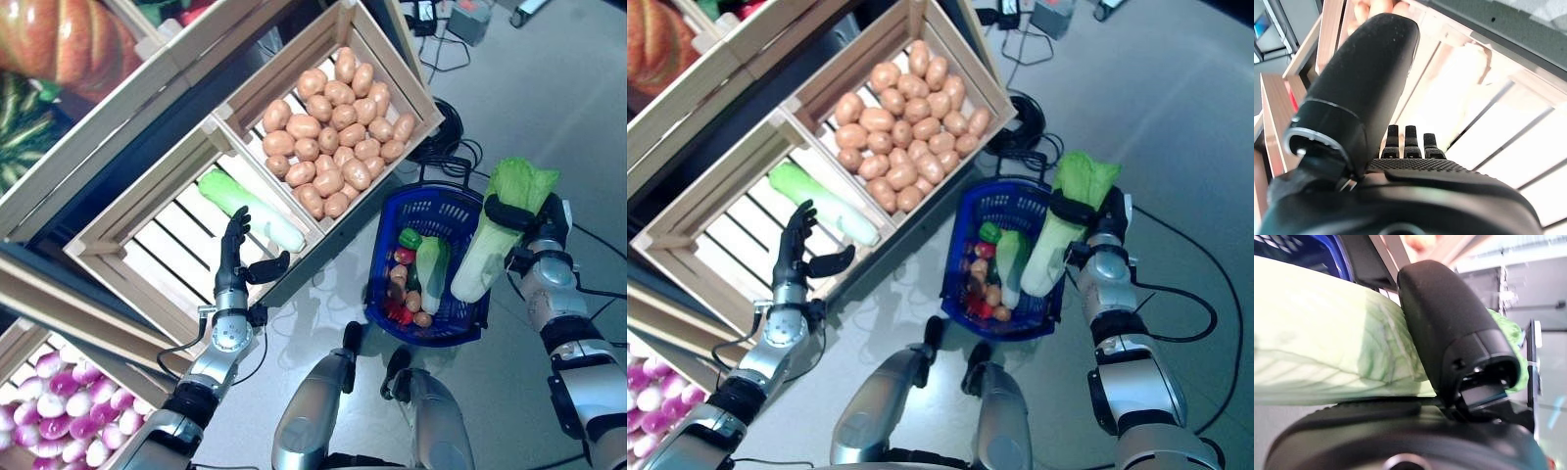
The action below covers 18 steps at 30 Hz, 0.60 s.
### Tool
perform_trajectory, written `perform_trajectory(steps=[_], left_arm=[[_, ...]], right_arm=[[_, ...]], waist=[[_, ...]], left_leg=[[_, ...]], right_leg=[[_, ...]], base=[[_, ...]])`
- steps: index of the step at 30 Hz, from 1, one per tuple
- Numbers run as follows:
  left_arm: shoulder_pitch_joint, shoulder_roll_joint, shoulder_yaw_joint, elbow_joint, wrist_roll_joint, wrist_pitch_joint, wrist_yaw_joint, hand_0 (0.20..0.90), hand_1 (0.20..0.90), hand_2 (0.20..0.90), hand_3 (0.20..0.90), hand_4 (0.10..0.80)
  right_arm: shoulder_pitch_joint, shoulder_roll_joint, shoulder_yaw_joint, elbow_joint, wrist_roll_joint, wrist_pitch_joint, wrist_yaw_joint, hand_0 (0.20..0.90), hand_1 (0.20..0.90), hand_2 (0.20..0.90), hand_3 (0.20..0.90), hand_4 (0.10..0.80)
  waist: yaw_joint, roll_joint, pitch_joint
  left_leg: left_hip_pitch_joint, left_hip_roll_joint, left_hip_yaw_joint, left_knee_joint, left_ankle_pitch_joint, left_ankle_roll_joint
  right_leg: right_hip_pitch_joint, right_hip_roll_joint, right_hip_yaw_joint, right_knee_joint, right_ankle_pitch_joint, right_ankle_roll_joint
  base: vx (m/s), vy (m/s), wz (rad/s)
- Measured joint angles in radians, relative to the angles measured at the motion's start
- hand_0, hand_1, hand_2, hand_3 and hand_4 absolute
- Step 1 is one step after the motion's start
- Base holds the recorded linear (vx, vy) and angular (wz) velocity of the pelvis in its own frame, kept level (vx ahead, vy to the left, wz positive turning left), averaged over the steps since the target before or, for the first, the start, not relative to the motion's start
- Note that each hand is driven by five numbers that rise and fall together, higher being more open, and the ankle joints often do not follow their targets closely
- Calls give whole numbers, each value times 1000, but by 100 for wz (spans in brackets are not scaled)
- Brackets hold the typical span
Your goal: Put vegetables into the basket
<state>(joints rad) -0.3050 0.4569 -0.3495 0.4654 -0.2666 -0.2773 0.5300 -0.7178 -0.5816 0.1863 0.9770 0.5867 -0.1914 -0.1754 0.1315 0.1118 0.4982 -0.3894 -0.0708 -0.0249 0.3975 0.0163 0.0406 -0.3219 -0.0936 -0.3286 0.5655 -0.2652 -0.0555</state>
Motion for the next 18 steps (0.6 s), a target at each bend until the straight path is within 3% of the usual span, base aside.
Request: perform_trajectory(steps=[8, 11, 12, 13, 18], left_arm=[[-3, 66, -29, -75, 80, 7, 41, 900, 900, 900, 900, 800], [-5, 81, -28, -106, 85, 6, 65, 900, 900, 900, 900, 800], [-6, 85, -28, -111, 85, 6, 71, 900, 900, 900, 900, 800], [-5, 86, -28, -113, 85, 5, 73, 900, 900, 900, 900, 800], [-4, 86, -28, -114, 85, 5, 71, 900, 900, 900, 900, 800]], right_arm=[[-44, 0, 35, 60, -40, 71, 0, 300, 300, 300, 300, 400], [-43, 1, 37, 79, -30, 80, 0, 300, 300, 300, 300, 400], [-43, 1, 40, 79, -28, 80, 0, 735, 735, 735, 735, 690], [-43, 1, 47, 79, -24, 80, 2, 900, 900, 900, 900, 800], [-43, 5, 60, 78, 16, 80, 18, 900, 900, 900, 900, 800]], waist=[[20, 3, 26], [16, 4, 27], [13, 3, 27], [8, 3, 27], [7, 3, 28]], left_leg=[[-133, 2, -20, 152, -32, -19], [-196, 27, 19, 167, -34, -16], [-216, 38, 36, 174, -34, -15], [-240, 41, 45, 200, -37, -10], [-299, 47, 58, 245, -38, -8]], right_leg=[[-106, -20, -35, 143, -41, -34], [-163, -35, -54, 182, -49, -44], [-180, -46, -67, 192, -54, -46], [-204, -55, -73, 211, -60, -51], [-260, -68, -75, 277, -89, -57]], base=[[-15, -55, 9], [-23, -57, 24], [-19, -34, 32], [-15, -21, 24], [-2, 6, 8]])
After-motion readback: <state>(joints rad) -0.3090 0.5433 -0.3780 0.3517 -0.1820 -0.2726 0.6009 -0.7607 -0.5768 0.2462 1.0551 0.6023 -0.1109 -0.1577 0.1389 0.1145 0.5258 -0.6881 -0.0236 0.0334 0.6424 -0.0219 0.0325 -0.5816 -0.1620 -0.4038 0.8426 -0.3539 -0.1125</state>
